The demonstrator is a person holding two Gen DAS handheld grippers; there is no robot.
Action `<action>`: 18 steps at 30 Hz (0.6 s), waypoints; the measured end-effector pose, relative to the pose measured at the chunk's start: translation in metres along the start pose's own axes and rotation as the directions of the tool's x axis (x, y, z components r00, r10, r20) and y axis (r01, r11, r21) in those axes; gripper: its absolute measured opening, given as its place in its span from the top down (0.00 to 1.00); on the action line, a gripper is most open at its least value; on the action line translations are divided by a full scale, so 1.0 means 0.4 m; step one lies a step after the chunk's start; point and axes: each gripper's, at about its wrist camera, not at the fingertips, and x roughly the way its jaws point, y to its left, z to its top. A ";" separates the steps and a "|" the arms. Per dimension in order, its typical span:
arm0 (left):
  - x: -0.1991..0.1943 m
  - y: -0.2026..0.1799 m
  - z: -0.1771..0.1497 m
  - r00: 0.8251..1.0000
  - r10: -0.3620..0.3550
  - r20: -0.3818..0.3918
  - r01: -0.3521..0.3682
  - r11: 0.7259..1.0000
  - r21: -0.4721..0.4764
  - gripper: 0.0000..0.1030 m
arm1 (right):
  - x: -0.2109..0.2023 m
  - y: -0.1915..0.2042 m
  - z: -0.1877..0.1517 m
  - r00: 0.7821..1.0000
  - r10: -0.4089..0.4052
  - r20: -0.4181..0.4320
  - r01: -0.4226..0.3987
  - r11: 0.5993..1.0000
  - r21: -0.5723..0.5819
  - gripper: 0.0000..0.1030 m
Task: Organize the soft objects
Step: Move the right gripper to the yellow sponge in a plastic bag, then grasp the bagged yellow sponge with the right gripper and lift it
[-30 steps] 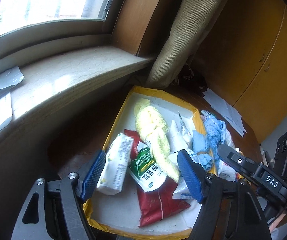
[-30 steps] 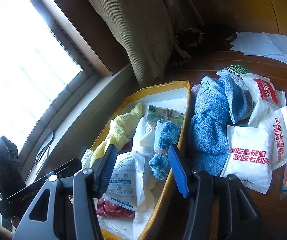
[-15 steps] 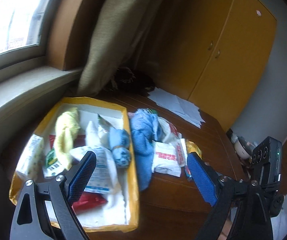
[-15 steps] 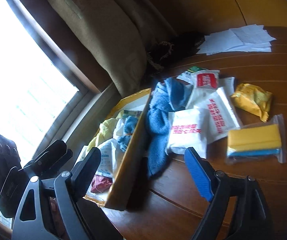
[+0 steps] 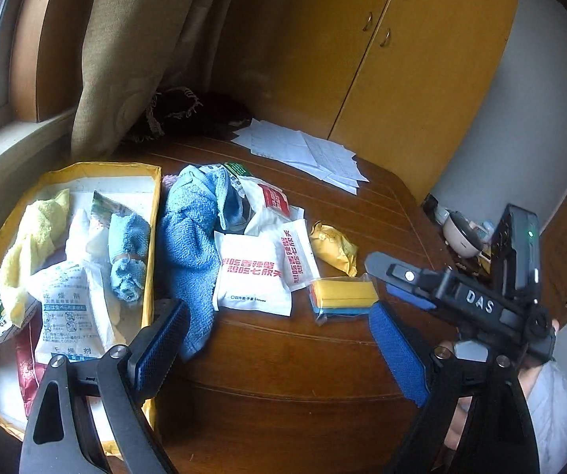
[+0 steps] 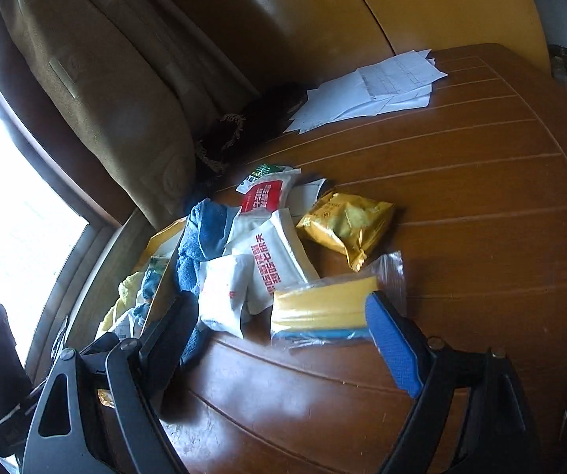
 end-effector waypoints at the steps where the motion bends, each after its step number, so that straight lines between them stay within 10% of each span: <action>1: 0.000 0.001 0.001 1.000 -0.001 -0.002 0.001 1.000 -0.001 0.09 | 0.018 -0.001 0.015 1.000 0.009 -0.024 -0.009 1.000 0.004 0.17; 18: 0.009 0.035 0.001 1.000 -0.005 -0.014 0.004 0.999 -0.042 0.09 | 0.095 0.008 -0.030 0.985 -0.109 -0.135 0.095 0.990 -0.106 0.17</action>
